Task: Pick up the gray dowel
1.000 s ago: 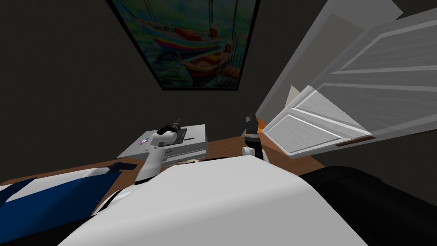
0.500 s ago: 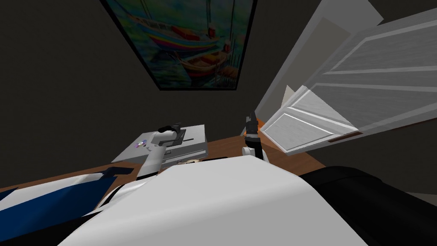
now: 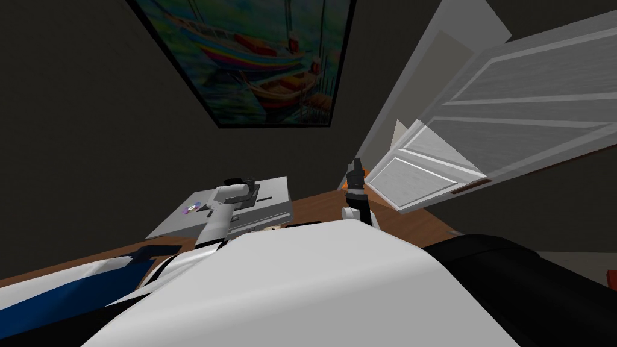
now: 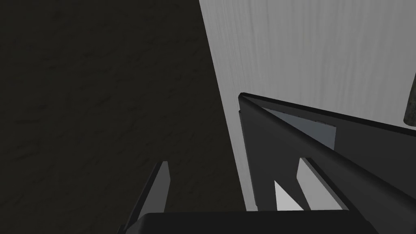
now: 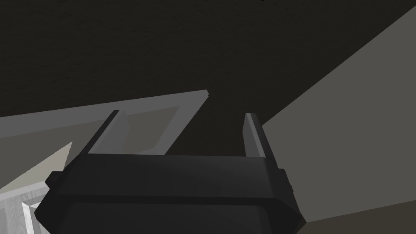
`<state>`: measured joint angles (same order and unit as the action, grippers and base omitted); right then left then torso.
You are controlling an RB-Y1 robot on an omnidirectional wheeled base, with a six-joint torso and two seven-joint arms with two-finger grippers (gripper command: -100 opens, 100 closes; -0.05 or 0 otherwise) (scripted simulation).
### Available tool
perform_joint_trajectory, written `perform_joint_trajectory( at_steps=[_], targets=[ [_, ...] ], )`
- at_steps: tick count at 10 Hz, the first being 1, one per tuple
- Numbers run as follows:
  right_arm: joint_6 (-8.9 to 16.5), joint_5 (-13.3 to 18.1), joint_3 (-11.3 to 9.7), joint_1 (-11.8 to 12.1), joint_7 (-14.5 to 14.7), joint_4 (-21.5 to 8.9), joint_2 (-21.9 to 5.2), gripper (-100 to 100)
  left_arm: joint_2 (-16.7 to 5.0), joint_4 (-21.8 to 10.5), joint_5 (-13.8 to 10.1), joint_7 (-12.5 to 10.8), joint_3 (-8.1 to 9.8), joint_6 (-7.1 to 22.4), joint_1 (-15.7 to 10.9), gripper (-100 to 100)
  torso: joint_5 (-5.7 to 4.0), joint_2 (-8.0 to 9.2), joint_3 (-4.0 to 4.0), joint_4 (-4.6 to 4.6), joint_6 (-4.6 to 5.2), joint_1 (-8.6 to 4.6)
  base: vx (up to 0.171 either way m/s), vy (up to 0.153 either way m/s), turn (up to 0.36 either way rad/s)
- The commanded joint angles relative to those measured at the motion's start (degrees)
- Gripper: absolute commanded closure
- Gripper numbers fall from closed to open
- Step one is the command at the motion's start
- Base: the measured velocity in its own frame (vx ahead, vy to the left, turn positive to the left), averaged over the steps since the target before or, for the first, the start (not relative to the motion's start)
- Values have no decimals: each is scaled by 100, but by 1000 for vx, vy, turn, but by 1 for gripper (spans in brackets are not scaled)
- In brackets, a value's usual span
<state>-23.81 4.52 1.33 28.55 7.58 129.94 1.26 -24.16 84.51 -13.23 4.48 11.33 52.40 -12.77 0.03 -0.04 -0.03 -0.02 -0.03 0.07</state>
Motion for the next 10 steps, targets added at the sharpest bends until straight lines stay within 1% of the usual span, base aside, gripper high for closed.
perform_joint_trajectory(
  at_steps=[1, 2, 3, 4, 5, 6, 7, 8, 9, 10],
  targets=[
    [0, 0, 0, 0, 0, 0, 0, 0, -34, -166, -60, -19, 35, 271, -74, -100, 0, 0, 0, 0, 0, 0, 0, 24, -74],
    [0, 0, 0, 0, 0, 0, 0, 0, -40, -422, -114, -72, 87, 418, -178, -100, 0, 0, 0, 0, -2, -1, 2, 24, -108],
    [0, 0, 0, 0, 0, 0, 0, 0, -40, -422, -114, -72, 87, 548, -178, -100, 0, 0, 0, 0, -1, 0, 3, 23, -64],
    [0, 0, 0, 1, 0, 0, 0, 0, -41, -673, -167, -125, 137, 701, -275, -100, 0, 0, 0, 0, -3, -1, 1, 24, -130],
    [0, 0, 0, 0, 0, 0, 0, 0, -41, -673, -167, -125, 137, 851, -275, -100, 0, 0, 0, 0, 0, -1, 1, 24, -57],
    [0, 0, 0, 1, 0, 0, 0, 0, -36, -917, -216, -179, 186, 1019, -364, -100, 0, 0, 0, 0, -4, -1, 7, 26, -83],
    [0, 0, 0, 0, 0, 0, 0, 0, -36, -917, -216, -179, 186, 1117, -364, -100, 0, -2, -1, 0, -2, 0, 6, 21, -70],
    [0, 0, 0, 1, 0, 0, 0, 0, -26, -1153, -262, -233, 232, 1300, -444, -100, -1, -2, -1, 0, -3, -3, 1, 20, -109],
    [0, 0, 0, 0, 0, 0, 0, 0, -26, -1153, -262, -233, 232, 1366, -444, -100, -1, -1, -1, 0, -1, -3, 0, 19, -66],
    [0, 0, 0, 1, 0, 0, 0, 0, -11, -1378, -305, -286, 277, 1578, -517, -100, -1, 0, 0, 0, -4, -4, 3, 21, -96]
  ],
)
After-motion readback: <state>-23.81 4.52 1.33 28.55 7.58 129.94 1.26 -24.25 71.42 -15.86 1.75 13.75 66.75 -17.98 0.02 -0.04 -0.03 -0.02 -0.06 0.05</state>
